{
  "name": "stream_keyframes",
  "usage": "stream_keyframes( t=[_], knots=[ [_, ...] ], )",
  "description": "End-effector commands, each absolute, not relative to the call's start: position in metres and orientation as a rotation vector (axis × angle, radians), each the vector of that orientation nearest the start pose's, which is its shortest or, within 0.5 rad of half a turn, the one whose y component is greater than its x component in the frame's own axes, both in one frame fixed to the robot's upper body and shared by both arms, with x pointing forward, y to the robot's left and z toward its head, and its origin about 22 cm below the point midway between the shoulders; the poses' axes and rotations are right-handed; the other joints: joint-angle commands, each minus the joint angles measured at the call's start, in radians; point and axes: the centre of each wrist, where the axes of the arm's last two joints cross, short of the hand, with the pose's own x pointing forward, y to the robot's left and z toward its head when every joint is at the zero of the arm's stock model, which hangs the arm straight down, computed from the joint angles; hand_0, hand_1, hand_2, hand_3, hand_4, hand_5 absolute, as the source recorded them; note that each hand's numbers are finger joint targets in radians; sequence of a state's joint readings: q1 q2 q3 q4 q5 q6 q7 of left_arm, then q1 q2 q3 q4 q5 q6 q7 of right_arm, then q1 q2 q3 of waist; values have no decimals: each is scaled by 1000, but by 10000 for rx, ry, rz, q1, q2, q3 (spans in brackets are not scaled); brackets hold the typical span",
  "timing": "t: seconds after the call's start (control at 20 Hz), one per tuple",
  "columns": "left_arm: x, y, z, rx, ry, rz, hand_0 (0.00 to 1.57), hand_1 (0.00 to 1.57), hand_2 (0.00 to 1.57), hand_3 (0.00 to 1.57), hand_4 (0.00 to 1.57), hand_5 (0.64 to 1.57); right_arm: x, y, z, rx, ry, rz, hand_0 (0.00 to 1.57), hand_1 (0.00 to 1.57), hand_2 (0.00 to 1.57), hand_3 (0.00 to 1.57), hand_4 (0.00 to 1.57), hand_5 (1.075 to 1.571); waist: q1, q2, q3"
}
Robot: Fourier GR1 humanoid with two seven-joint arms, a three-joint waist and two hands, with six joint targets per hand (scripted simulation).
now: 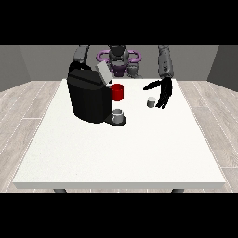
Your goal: Insert the coffee pod into the coffee machine and close the lid
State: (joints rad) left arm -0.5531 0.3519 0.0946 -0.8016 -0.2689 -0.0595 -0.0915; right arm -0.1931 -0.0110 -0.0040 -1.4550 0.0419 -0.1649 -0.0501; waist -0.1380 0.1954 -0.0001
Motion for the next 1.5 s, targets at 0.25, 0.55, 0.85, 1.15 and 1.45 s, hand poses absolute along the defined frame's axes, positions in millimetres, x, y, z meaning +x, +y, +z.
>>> stream_keyframes(
  t=[0.25, 0.55, 0.85, 1.15, 1.45],
  knots=[
    [372, 335, 15, 5306, -12901, -6121, 580, 580, 719, 472, 0, 1571, 288, -199, 14, -1039, -16694, -543, 0, 0, 0, 0, 386, 1571, -63, 179, 0],
    [362, 341, -5, 6085, -13442, -6764, 645, 645, 788, 527, 0, 1571, 287, -211, 21, -896, -16806, -474, 0, 0, 0, 0, 476, 1571, -276, 179, -3],
    [371, 322, -9, 6771, -13752, -6715, 775, 775, 917, 692, 351, 1571, 292, -198, 32, -930, -16654, -326, 0, 0, 0, 0, 524, 1571, -279, 140, -4],
    [384, 334, 11, 7698, -13845, -6937, 987, 987, 1095, 867, 286, 1571, 295, -194, 42, -672, -17256, -254, 0, 0, 0, 0, 514, 1571, -673, 585, -6],
    [375, 348, 2, 7912, -13652, -7959, 1174, 1174, 1286, 1183, 412, 1571, 289, -200, 32, -806, -17114, -508, 0, 0, 0, 0, 429, 1571, -476, 609, -5]
  ],
)
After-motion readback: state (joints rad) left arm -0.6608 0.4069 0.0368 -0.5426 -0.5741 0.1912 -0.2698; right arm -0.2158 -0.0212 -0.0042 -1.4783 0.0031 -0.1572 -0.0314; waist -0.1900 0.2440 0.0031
